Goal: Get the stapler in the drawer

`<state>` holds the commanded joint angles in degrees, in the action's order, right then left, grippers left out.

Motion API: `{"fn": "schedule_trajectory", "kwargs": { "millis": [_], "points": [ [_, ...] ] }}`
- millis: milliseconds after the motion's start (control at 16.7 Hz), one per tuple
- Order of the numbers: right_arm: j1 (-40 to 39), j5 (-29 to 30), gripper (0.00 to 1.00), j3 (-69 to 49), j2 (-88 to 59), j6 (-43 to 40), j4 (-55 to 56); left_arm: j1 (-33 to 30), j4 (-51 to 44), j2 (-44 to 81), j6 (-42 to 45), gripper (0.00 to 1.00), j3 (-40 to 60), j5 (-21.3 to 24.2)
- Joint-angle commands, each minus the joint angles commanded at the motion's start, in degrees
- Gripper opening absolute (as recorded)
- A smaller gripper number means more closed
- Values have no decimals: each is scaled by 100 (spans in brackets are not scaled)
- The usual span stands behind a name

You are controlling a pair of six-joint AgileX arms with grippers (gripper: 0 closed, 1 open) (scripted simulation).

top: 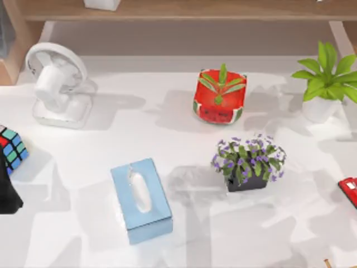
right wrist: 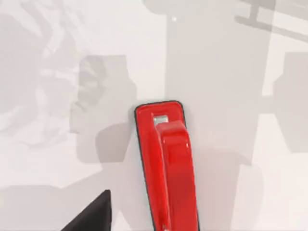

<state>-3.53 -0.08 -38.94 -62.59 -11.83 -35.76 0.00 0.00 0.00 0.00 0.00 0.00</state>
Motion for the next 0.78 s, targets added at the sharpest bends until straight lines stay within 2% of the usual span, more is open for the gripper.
{"fn": "schedule_trajectory", "kwargs": {
  "millis": [420,780],
  "points": [
    [-142,-4,100,-1630,-2660,-487,-1495,0,0,0,0,100,0,0],
    [-175,-7,100,-2007,-3235,-599,-1838,0,0,0,0,100,0,0]
  ]
}}
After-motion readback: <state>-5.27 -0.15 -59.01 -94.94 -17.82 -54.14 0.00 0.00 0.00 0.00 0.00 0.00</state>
